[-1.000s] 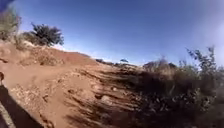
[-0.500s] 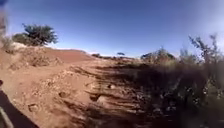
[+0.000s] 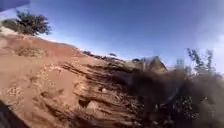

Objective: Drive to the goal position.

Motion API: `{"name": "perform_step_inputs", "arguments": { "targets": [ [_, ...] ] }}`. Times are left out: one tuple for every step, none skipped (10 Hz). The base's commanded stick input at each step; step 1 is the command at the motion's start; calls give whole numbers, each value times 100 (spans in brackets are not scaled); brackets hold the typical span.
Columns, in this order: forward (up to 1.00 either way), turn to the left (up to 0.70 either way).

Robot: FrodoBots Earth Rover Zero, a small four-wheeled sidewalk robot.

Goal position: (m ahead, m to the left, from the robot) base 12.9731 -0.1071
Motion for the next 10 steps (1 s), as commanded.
{"name": "perform_step_inputs", "arguments": {
  "targets": [
    [50, 0],
    [50, 0],
    [50, 0],
    [50, 0],
    [50, 0],
    [50, 0],
    [50, 0],
    [50, 0],
    [50, 0],
    [50, 0]
  ]
}}
